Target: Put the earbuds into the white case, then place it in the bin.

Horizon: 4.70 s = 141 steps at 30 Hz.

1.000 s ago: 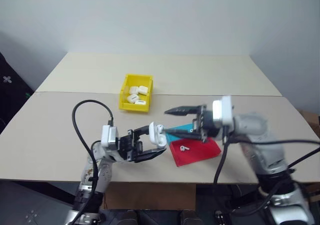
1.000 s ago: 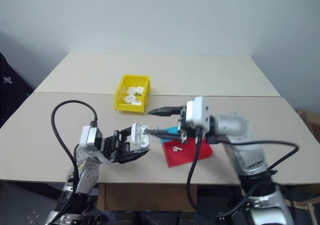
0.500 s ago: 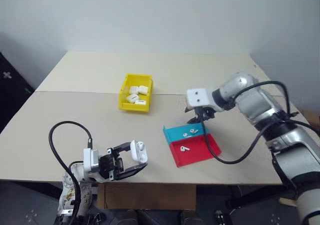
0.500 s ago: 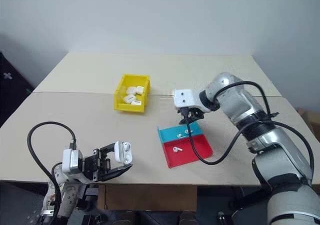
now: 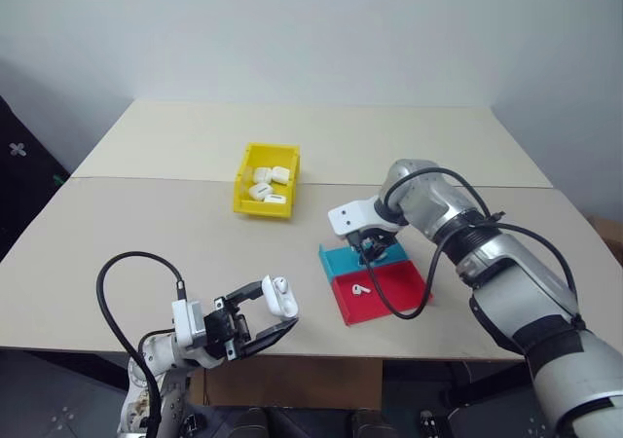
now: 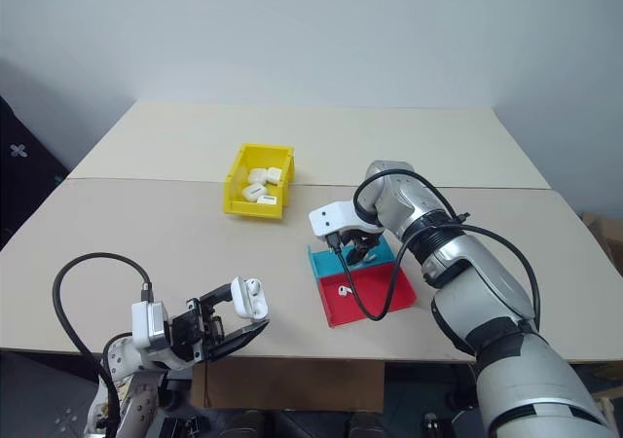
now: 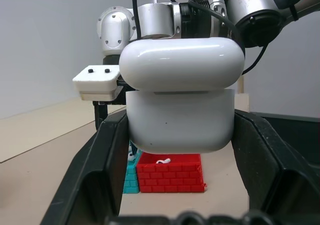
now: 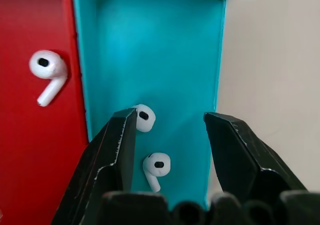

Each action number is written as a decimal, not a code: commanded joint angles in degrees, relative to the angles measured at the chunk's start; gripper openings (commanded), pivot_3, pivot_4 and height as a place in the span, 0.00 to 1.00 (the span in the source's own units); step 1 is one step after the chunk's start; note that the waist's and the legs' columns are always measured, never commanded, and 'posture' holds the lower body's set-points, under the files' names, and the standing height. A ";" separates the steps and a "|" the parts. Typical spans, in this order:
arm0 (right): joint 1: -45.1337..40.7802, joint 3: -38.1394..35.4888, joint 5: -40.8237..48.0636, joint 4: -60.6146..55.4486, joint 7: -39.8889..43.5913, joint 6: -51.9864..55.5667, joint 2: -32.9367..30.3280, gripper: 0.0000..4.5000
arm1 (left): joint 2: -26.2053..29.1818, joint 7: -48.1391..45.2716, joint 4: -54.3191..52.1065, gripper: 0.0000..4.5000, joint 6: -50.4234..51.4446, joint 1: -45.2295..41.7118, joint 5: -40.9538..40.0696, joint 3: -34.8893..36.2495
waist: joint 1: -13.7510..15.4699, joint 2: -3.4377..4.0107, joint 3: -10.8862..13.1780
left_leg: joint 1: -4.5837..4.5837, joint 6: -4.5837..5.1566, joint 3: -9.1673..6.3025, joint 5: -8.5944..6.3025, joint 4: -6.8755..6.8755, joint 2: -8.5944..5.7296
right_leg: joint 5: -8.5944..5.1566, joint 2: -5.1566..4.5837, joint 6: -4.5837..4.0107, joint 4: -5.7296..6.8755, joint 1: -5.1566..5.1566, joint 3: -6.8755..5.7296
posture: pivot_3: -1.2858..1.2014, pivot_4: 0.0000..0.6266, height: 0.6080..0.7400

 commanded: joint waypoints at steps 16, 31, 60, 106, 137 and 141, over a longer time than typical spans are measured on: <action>0.17 -3.47 0.53 -3.53 2.91 -6.32 -2.63 0.58 | 0.14 0.98 0.04 0.61 -3.04 -2.13 0.13 -1.43 | -0.12 0.00 0.00 | 0.01 0.00 0.00 0.00 0.00 0.00 | 0.00 0.01 0.01 0.01 0.01 0.00 | 0.52 0.24 1.00; -0.46 -2.74 -2.35 4.30 1.53 -18.76 -1.27 0.58 | 0.02 1.51 0.39 0.61 -4.80 -1.74 0.79 -2.49 | -0.20 0.00 0.00 | 0.04 0.00 0.00 0.00 0.00 0.00 | 0.00 0.01 0.00 0.03 0.03 0.00 | 0.52 0.24 1.00; -2.00 -3.27 -5.82 7.62 4.16 -6.01 2.22 0.58 | 0.48 1.95 0.40 0.61 -4.90 -2.05 0.86 -2.72 | -0.21 0.01 -0.01 | 0.14 -0.01 0.00 0.00 0.01 0.00 | -0.11 0.01 -0.09 0.38 -0.01 0.00 | 0.52 0.24 1.00; 0.39 -3.73 -6.04 3.98 3.25 -6.12 1.44 0.22 | 0.59 2.06 1.77 0.61 -5.25 -3.28 1.42 -3.11 | -0.25 0.01 -0.01 | 0.16 -0.01 -0.01 0.00 0.01 0.00 | -0.16 0.02 -0.12 0.45 -0.02 0.00 | 0.52 0.24 1.00; 36.57 -63.18 60.32 -76.14 -20.90 37.05 5.36 0.22 | -3.86 0.86 10.10 0.61 6.62 -26.92 -5.06 -3.36 | -0.60 0.04 -0.05 | 0.17 0.00 -0.24 0.01 0.06 -0.06 | -0.26 0.06 0.07 0.50 0.12 -0.06 | 0.52 0.24 1.00; 39.18 -57.90 60.22 -77.24 -23.11 32.59 4.48 0.22 | -4.43 -1.88 10.93 0.61 9.78 -29.14 -6.50 -4.06 | -0.79 0.04 -0.05 | 0.26 0.02 -0.30 0.05 0.07 -0.06 | -0.40 0.11 0.31 0.54 0.19 -0.04 | 0.52 0.24 1.00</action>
